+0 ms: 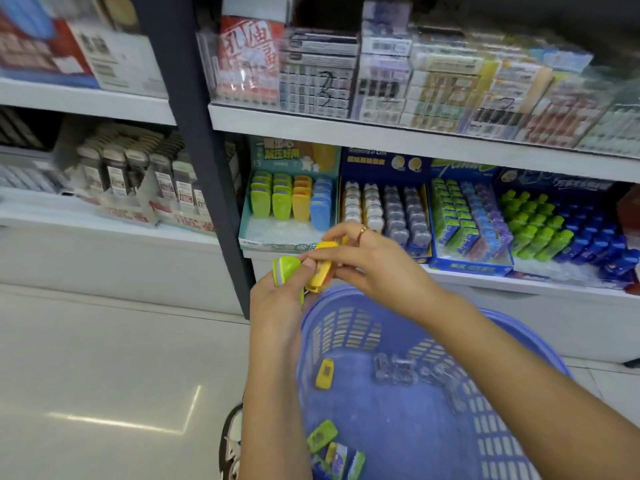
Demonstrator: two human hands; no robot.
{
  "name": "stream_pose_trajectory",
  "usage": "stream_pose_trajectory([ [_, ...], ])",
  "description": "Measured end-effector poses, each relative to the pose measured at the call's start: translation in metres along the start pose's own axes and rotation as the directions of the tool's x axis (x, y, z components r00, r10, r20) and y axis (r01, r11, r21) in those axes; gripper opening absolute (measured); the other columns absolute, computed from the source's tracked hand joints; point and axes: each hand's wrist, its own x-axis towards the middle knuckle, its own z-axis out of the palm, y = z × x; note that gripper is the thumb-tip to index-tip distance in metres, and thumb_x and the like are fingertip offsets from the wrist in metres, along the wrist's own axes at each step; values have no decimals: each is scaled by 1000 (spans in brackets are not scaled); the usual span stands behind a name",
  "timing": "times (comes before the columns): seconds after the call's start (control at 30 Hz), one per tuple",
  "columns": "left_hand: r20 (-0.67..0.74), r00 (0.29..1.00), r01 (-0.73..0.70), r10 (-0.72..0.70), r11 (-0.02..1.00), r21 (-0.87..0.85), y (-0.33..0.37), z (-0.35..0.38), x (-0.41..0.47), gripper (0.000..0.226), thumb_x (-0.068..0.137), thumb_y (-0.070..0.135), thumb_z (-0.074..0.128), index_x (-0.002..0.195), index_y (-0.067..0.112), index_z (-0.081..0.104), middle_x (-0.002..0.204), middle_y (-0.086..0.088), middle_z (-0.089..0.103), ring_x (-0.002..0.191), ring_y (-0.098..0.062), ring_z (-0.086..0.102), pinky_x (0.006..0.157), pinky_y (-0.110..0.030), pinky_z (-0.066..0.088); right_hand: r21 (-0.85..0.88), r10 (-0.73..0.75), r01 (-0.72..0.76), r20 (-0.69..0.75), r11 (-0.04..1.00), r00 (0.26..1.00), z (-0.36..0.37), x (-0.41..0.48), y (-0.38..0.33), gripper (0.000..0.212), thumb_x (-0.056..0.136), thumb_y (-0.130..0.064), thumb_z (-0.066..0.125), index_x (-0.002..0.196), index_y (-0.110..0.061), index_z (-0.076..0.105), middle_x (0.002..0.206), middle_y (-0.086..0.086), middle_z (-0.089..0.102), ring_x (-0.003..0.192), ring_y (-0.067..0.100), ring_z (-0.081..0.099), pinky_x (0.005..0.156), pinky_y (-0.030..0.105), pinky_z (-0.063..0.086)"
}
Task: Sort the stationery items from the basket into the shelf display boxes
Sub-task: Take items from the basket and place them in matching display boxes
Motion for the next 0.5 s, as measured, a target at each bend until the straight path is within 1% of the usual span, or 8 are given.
stream_pose_trajectory([
  [0.07,-22,1000,-6,6,1000,-8,5,-6,5,14,91,13,60,95,3,69,81,-9,73,74,-15,71,65,-25,58,-6,-37,37,25,999,999,-5,13,1,28,87,-20,65,115,-21,67,112,8,55,86,21,58,76,38,50],
  [0.13,-63,998,1,-4,999,-37,6,-13,9,19,94,21,59,98,6,69,82,-8,73,74,-15,71,63,-24,57,45,17,-17,6,999,1000,-7,27,3,24,90,-23,62,111,-12,65,107,7,54,90,17,53,79,29,45],
  [0.2,-117,993,9,-12,1000,-24,5,-21,13,26,95,34,56,97,12,69,69,0,67,57,-9,63,50,-19,50,4,108,-108,-69,994,992,-5,41,10,25,94,-23,54,113,-7,58,107,9,51,92,22,50,77,30,38],
  [0.27,-145,989,35,-34,999,7,3,-28,17,35,94,45,51,99,15,68,60,7,55,46,-4,47,40,-16,37,-64,189,-197,-121,978,975,-5,57,16,29,96,-22,49,123,-9,53,115,12,48,98,26,49,77,28,33],
  [0.33,-155,984,81,-83,996,-21,2,-33,20,41,94,52,46,102,16,64,57,8,50,42,-4,38,36,-15,28,-84,226,-241,-157,967,961,-5,75,19,32,94,-22,55,124,-13,53,114,12,52,96,24,51,79,27,35],
  [0.4,-162,976,128,-143,987,-99,2,-35,24,41,95,52,43,100,15,60,54,6,52,40,-5,36,34,-15,25,-73,237,-253,-178,965,955,-3,92,20,32,85,-22,66,115,-15,58,101,6,60,83,17,51,76,30,43],
  [0.43,-158,974,143,-164,980,-137,2,-35,25,39,96,50,42,98,15,59,54,5,54,39,-6,37,33,-16,25,-67,237,-250,-162,966,958,-1,99,21,32,82,-22,70,112,-15,59,96,4,61,80,15,50,75,32,46],
  [0.5,-137,974,155,-181,970,-185,2,-37,26,36,97,46,42,96,14,58,54,3,55,40,-8,39,35,-16,27,-85,237,-245,-90,966,967,6,111,24,34,81,-22,71,112,-14,61,98,5,63,83,17,54,76,33,48],
])
